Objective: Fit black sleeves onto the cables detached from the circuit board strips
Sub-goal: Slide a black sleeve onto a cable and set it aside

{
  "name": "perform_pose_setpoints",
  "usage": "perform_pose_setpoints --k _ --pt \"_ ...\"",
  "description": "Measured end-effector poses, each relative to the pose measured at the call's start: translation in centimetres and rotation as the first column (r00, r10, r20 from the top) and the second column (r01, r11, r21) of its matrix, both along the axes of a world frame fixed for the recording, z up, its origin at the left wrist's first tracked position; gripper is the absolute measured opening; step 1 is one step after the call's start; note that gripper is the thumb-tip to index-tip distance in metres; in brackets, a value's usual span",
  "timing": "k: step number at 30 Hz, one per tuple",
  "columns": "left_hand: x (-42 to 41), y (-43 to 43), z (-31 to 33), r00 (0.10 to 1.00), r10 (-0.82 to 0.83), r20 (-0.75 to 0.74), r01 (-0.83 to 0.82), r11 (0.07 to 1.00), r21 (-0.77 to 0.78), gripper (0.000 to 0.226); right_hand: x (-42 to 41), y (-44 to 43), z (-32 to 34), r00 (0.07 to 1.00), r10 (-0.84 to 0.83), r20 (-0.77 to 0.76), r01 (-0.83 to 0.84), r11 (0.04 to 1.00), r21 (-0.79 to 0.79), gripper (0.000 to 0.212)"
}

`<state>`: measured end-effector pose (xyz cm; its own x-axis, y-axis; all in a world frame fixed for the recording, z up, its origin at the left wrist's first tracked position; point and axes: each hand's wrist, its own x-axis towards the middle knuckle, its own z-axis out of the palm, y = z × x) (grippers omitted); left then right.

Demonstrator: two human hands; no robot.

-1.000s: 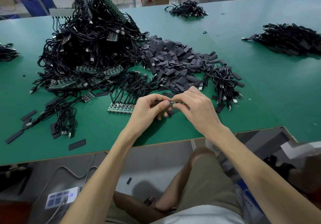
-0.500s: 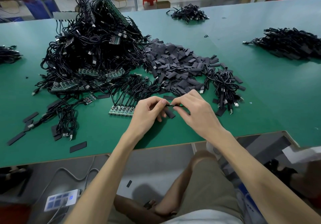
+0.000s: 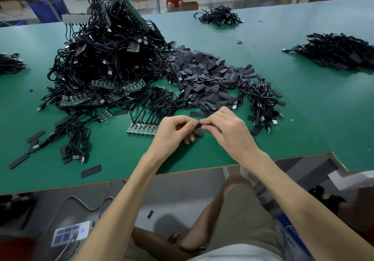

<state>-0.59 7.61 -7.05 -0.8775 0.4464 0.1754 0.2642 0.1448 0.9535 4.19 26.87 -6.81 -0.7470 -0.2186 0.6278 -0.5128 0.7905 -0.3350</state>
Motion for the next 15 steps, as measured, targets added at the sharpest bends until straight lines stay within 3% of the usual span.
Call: perform_pose_setpoints --k 12,15 --pt "0.15 0.3 0.0 0.999 0.035 -0.012 -0.035 0.999 0.029 0.01 -0.02 -0.07 0.1 1.0 -0.021 -0.017 0.02 0.999 -0.031 0.013" --pt "0.12 0.33 -0.07 0.996 0.081 -0.035 -0.079 0.995 0.057 0.023 0.0 -0.21 0.13 0.998 -0.054 -0.022 0.053 0.997 -0.052 0.014"
